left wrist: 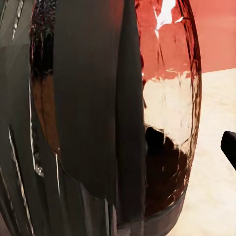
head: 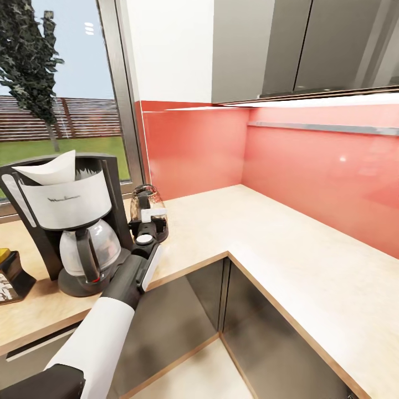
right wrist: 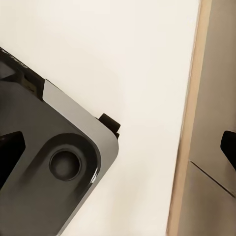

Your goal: Set up a coffee station on the kitchen countertop: keep the coffee maker on the countertop, move the bottle of coffee from the kitchen shelf to the counter next to the coffee maker, place a paper coffee filter on top of the coffee maker, put the saucer next to the coffee maker with the coffee cup on the saucer, and place the electric kettle next to the coffee maker.

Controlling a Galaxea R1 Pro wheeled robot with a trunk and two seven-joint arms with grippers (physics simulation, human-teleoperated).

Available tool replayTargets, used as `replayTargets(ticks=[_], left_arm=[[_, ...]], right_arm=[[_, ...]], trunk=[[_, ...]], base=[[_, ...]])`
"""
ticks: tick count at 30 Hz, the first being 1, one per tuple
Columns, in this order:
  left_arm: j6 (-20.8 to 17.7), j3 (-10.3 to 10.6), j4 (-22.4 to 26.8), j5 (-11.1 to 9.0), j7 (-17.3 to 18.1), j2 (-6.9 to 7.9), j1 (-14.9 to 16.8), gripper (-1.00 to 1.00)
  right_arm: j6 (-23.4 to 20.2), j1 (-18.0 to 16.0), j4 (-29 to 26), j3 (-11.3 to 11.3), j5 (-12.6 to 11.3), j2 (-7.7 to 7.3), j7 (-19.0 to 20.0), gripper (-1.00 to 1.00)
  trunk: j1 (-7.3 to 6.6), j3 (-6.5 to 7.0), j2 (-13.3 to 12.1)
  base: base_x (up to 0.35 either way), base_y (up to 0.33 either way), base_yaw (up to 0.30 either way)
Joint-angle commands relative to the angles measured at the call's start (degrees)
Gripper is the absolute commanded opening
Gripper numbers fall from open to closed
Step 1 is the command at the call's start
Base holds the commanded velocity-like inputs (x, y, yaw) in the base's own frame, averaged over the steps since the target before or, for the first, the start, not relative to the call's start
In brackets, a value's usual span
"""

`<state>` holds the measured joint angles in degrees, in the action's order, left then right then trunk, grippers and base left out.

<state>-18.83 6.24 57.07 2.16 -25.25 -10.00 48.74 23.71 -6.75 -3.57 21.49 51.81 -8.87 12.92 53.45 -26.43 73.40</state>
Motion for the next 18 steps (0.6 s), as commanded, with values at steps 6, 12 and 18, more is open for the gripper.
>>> replayTargets(ticks=[6,12,18], left_arm=[[-0.4,0.1,0.1,0.2,-0.3,0.00,0.0,1.00],[-0.4,0.1,0.1,0.2,-0.3,0.00,0.0,1.00],[-0.4,0.1,0.1,0.2,-0.3,0.00,0.0,1.00]], right_arm=[[0.1,0.0,0.0,0.5,0.1,-0.01,0.4,1.00],[0.1,0.0,0.0,0.5,0.1,-0.01,0.4,1.00],[0.1,0.0,0.0,0.5,0.1,-0.01,0.4,1.00]], trunk=[[0.00,-0.06,0.0],[0.00,-0.06,0.0],[0.00,-0.06,0.0]], base=[[-0.061,0.000,0.000],[-0.019,0.000,0.000],[-0.004,0.000,0.000]])
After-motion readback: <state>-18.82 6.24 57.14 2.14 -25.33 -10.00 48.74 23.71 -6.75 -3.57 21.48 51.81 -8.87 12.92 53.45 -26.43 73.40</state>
